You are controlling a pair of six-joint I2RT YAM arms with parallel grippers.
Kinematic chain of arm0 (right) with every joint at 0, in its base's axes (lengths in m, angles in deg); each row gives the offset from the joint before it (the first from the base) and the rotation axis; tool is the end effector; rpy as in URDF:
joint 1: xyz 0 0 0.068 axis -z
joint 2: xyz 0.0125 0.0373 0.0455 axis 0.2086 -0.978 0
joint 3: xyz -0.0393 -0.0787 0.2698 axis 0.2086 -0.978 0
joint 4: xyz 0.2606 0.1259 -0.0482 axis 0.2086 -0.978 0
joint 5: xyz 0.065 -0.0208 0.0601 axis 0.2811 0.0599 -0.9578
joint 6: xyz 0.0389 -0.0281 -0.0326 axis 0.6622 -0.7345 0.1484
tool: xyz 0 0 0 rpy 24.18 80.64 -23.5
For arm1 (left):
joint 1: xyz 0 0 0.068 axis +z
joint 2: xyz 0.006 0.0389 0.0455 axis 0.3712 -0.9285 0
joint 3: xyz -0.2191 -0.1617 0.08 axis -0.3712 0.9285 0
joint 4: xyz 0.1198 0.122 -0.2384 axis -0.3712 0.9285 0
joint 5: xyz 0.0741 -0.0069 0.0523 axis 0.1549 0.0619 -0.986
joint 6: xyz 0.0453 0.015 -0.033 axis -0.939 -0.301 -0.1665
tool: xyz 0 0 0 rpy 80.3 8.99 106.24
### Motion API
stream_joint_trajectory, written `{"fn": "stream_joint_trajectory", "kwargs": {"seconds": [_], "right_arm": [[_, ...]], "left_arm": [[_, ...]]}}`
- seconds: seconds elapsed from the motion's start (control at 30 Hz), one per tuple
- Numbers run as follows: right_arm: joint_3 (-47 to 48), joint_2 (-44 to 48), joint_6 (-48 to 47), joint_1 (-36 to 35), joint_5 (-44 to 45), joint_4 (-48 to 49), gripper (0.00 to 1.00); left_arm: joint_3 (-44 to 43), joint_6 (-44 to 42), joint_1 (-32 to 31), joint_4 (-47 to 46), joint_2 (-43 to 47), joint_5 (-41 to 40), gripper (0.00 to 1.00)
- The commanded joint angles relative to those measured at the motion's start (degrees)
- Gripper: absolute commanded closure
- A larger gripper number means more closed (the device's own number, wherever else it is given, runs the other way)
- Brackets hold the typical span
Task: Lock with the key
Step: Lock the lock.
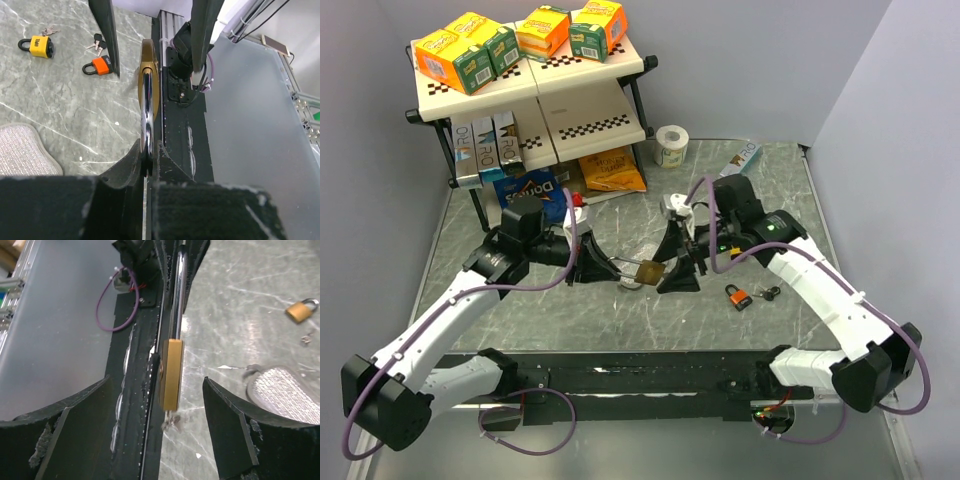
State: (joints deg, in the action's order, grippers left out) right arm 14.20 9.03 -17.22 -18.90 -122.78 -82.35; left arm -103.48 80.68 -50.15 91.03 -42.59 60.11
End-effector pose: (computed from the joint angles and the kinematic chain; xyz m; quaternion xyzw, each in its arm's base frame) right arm 0.2116 0.1703 0.3757 -0.5667 0.5723 0.4932 0.3289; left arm 0.2031 -0.1521 0.3392 0.4612 0.6033 -0.5425 0.3593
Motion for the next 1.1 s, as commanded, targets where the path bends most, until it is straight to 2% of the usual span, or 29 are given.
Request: {"fn": "stream_joint_trajectory", "kwargs": {"seconds": [0.0,0.03,0.07,0.1,0.17,0.2,0.27,0.3,0.37,0.4,0.43,0.47,0.53,0.57,0.6,0.63,0.73,0.83,1.0,1.07], "right_arm": [[1.0,-1.0,-0.1,-2.5,1.3,2.2,0.26],[0.7,-1.2,1.0,-2.7,1.5,2.9,0.30],[0.6,-1.4,1.6,-2.9,1.7,3.5,0.36],[0.5,-1.5,2.1,-2.9,2.1,4.8,0.49],[0.3,-0.9,3.4,-2.9,3.7,6.6,0.64],[-0.2,-0.6,4.6,-2.9,4.2,7.9,0.80],[-1.4,0.1,5.4,-3.0,5.0,11.2,0.98],[-1.7,0.2,6.7,-2.9,5.8,12.3,1.00],[-1.8,0.0,7.8,-3.0,6.6,14.5,1.00],[-2.0,0.0,9.6,-2.9,8.1,15.5,1.00],[-2.3,0.1,10.9,-2.9,9.0,17.2,1.00],[-2.6,0.6,12.1,-2.7,9.6,20.5,1.00],[-4.3,1.3,16.2,-2.5,11.9,24.9,1.00],[-4.9,1.8,17.6,-2.7,12.7,28.9,1.00],[-5.7,2.0,19.5,-2.7,13.6,30.6,1.00],[-6.4,2.4,20.6,-2.7,17.2,32.6,1.00],[-9.1,3.2,25.1,-2.7,25.6,42.8,1.00],[-9.1,1.9,29.2,-2.7,29.2,47.9,1.00],[-8.7,0.2,31.2,-5.6,35.9,51.9,1.00],[-8.5,-0.6,31.1,-6.7,38.5,52.3,1.00]], "left_arm": [[-3.8,-3.1,-0.3,-1.9,0.1,3.2,0.99],[-3.8,-2.4,-0.4,-2.5,0.0,2.6,0.99],[-3.7,1.8,-0.4,-4.7,-0.3,1.9,0.99],[-3.9,2.8,-0.3,-5.0,-0.5,1.1,0.99],[-4.7,4.3,-0.3,-4.4,-0.4,-0.4,0.99],[-4.4,5.9,-0.3,-5.9,-0.2,-2.9,0.99],[-2.8,10.0,0.5,-8.5,1.0,-4.5,0.99],[-2.2,11.4,0.8,-10.7,1.5,-5.7,0.97],[-1.4,15.5,0.8,-12.2,2.6,-13.2,0.88],[-1.8,17.2,1.1,-12.2,2.7,-16.3,0.69],[-2.6,18.7,2.2,-11.3,2.7,-21.8,0.55],[-4.2,21.7,3.0,-11.0,2.7,-23.1,0.42],[-4.5,24.4,6.4,-11.6,3.5,-23.9,0.20],[-4.6,26.6,7.1,-11.5,3.9,-24.3,0.15],[-4.6,28.1,7.4,-11.4,4.3,-25.7,0.01],[-5.1,29.3,7.5,-10.2,4.6,-26.8,0.03],[-6.7,33.9,7.5,-7.9,4.3,-30.2,0.04],[-6.9,41.9,8.7,-6.6,4.3,-35.3,0.04],[-6.2,49.3,11.8,-10.7,2.3,-30.1,0.04],[-5.1,53.4,11.9,-12.2,1.9,-30.8,0.04]]}}
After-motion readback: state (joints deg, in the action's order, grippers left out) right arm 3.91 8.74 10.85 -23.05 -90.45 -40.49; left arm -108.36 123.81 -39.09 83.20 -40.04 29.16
